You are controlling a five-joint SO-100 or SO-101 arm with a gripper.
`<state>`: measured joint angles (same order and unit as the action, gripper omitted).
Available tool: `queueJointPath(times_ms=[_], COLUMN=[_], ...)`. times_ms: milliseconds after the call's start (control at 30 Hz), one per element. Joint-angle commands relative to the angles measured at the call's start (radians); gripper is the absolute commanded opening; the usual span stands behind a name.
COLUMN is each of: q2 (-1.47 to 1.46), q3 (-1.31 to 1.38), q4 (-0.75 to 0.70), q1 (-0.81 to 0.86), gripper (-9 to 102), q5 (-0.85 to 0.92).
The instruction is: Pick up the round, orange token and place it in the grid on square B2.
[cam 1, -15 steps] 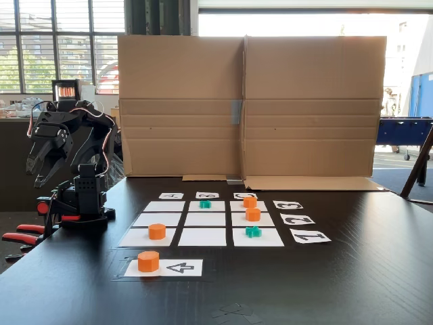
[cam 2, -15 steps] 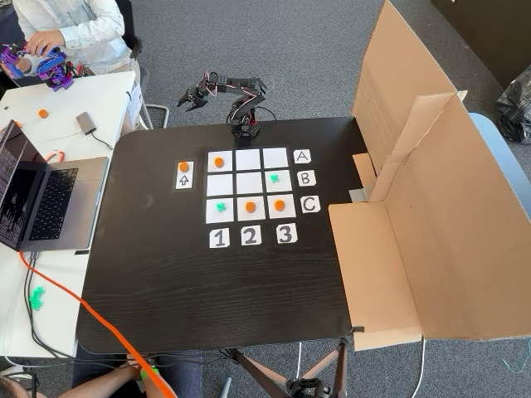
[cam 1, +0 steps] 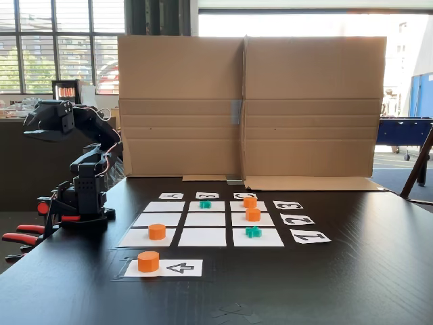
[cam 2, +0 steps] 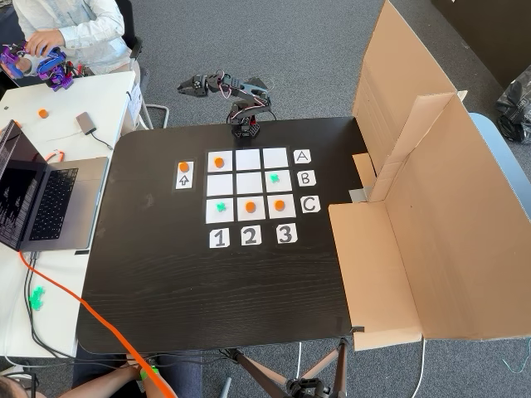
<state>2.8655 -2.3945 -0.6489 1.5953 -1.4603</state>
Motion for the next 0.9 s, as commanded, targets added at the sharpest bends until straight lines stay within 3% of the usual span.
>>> queueJointPath(times_ms=[0, 867], q2=[0.009, 0.009], q3=[0.006, 0.017], q4=[0.017, -0.008], q1=[0.003, 0.005], gripper=[0, 0], q5=[-0.005, -0.002])
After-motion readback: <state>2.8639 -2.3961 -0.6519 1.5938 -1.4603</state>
